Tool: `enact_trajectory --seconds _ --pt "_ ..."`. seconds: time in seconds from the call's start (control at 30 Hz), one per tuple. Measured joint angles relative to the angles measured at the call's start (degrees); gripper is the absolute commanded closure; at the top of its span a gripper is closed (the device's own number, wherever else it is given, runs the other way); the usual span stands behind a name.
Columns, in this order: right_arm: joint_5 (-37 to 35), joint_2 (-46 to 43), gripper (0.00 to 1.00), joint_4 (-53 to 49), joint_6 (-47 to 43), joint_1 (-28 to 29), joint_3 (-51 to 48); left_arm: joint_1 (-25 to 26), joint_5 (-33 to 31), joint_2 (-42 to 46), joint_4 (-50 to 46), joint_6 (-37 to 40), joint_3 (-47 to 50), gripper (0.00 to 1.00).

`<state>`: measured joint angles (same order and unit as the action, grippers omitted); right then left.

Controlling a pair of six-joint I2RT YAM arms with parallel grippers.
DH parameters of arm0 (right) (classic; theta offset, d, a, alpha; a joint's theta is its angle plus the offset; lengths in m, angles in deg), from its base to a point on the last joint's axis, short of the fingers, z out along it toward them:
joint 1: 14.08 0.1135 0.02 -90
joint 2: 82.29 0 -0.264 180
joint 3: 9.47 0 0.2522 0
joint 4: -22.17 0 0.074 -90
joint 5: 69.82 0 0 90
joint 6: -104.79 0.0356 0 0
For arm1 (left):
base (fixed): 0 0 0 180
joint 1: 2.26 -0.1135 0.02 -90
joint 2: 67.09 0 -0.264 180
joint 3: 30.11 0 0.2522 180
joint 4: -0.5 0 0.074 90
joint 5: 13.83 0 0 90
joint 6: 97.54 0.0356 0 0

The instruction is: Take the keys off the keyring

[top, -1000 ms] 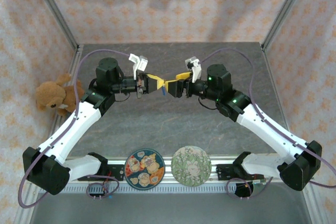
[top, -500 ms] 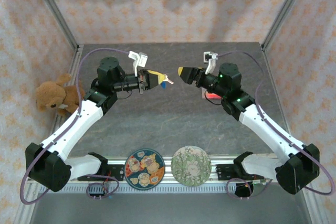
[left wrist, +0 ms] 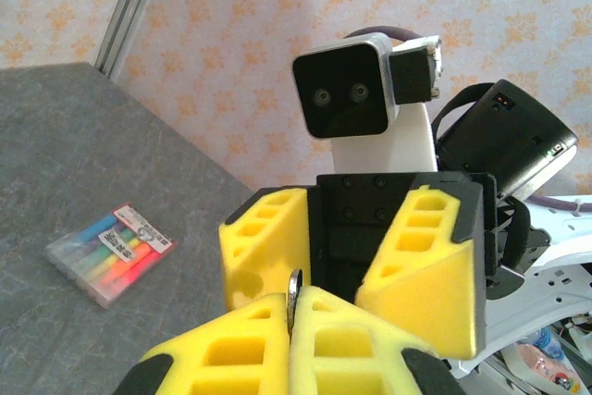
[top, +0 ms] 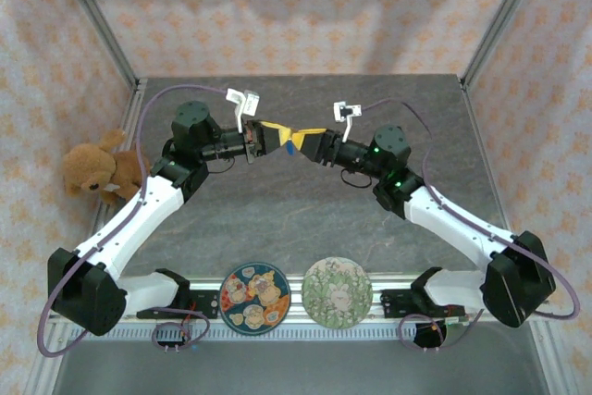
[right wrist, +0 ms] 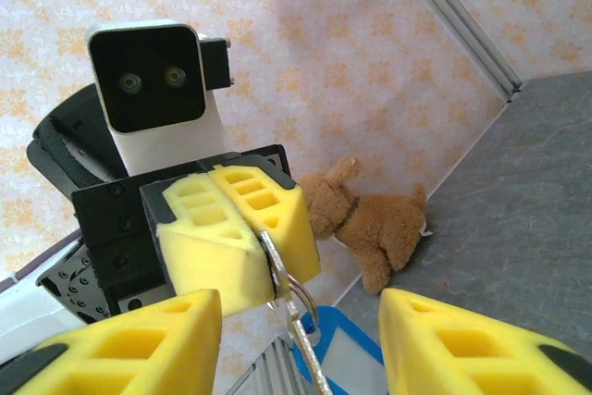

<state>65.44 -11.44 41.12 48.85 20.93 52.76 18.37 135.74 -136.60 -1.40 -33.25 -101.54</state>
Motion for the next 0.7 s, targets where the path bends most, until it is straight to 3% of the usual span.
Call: enact_trajectory --seconds 0.3,0.5,0.6,0.7 --pt "0.24 0.28 0.71 0.31 -0.04 0.59 1.14 0.0 0.0 0.0 0.66 0.0 0.02 1.0" --pt "0.46 1.22 0.68 0.2 -0.07 0.7 1.99 -0.15 -0.02 0.0 1.25 0.0 0.02 1.0" --pt "0.39 1.25 0.79 0.0 -0.57 0.85 2.03 -0.15 -0.04 0.0 1.25 -0.02 0.02 1.0" --pt "0.35 1.31 0.82 -0.87 -1.05 0.85 2.6 -0.44 -0.04 0.0 1.27 -0.42 0.04 1.0"
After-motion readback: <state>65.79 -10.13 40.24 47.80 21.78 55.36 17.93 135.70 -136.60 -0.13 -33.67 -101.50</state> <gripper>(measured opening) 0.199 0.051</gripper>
